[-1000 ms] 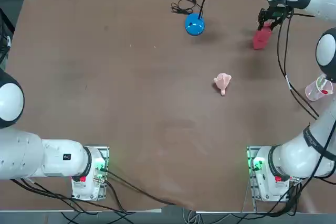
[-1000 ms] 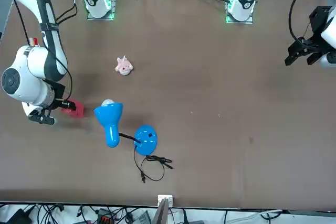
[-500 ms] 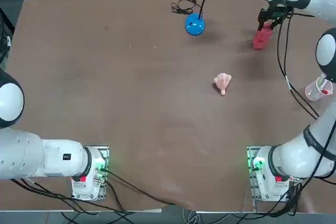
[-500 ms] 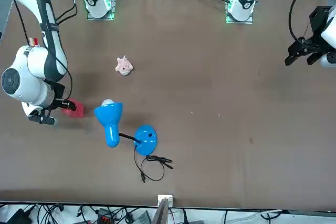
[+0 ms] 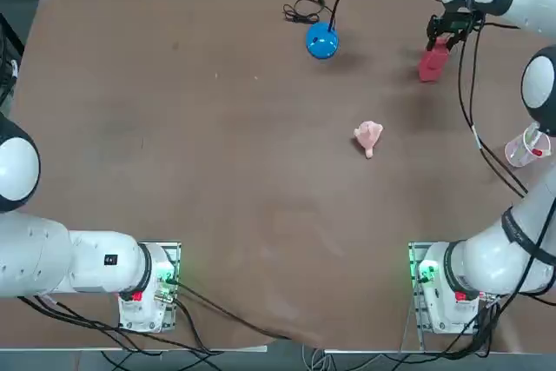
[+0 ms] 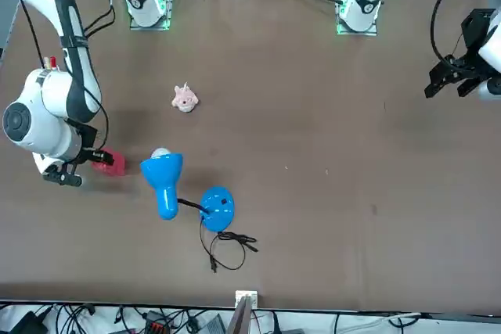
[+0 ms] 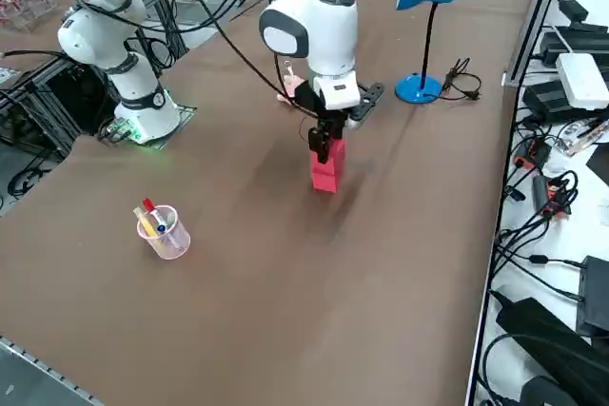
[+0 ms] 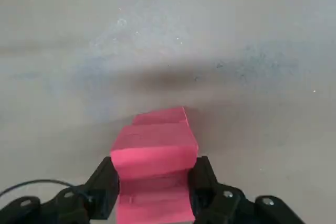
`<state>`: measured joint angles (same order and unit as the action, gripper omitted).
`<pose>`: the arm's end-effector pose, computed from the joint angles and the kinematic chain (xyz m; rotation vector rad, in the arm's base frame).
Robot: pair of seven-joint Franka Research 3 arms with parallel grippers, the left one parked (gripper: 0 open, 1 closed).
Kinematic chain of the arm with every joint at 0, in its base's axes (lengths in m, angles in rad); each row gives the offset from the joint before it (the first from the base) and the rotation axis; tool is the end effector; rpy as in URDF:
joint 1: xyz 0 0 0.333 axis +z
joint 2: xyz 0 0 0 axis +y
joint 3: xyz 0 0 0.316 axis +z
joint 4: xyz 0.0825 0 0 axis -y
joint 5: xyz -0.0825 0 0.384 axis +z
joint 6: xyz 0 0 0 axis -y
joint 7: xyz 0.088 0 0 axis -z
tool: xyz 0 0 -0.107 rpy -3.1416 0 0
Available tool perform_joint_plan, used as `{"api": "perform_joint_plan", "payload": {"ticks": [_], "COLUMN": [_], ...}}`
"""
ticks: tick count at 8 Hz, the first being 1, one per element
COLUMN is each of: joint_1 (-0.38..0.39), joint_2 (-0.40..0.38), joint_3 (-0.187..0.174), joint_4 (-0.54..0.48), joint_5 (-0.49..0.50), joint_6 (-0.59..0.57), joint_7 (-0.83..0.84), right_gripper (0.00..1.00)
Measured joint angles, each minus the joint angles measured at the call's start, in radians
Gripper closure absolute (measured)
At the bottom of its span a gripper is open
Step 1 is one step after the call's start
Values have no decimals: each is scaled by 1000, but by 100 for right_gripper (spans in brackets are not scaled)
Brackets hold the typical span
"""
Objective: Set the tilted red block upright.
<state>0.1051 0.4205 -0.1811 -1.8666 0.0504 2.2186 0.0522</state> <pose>0.6276 -0.0397 0.2890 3.0977 -0.2276 -0.0953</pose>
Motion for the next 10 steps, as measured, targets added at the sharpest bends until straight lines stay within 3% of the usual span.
{"api": "perform_joint_plan", "payload": {"ticks": [6,8,9,10], "joint_1": [-1,-1,-1,-1], "joint_2": [7,8,8,8], "joint_3": [-1,-1,-1,-1], "joint_4": [-1,-2,-3,-3], "joint_5": [0,0,0,0], "joint_6": [3,3,3,3], "joint_7": [0,0,0,0], "right_gripper": [29,16,1,0]}}
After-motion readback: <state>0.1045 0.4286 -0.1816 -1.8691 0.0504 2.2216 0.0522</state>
